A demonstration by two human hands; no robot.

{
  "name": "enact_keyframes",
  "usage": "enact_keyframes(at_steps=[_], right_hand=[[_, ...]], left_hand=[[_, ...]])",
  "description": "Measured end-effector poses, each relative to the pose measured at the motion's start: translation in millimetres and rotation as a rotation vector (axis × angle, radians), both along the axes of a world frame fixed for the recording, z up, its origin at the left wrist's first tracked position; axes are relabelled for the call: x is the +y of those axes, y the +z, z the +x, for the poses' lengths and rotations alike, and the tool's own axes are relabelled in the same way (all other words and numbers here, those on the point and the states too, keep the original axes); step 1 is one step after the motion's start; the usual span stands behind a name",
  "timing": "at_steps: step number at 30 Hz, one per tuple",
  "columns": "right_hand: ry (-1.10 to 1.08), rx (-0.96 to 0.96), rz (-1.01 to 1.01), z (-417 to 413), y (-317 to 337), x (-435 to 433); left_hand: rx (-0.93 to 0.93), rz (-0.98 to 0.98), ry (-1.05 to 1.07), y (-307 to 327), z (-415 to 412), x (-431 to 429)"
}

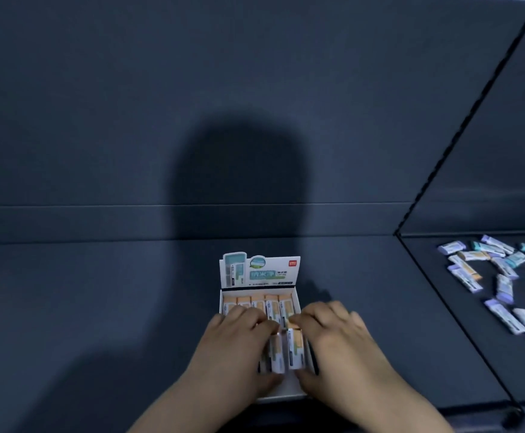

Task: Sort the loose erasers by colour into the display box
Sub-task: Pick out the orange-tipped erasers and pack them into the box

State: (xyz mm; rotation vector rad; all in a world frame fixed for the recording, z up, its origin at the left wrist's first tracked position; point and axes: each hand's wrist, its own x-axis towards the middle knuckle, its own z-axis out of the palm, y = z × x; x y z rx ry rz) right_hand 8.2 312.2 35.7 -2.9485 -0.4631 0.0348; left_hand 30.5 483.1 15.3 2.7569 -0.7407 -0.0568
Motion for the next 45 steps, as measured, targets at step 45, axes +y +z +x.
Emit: enact_keyframes(at_steps=[45], right_hand=[[-0.142,-0.119,0.054,-6.2,-4.4,1.3]], left_hand=[[-0.119,0.100,-0.045,19.4,-4.6,-13.7]])
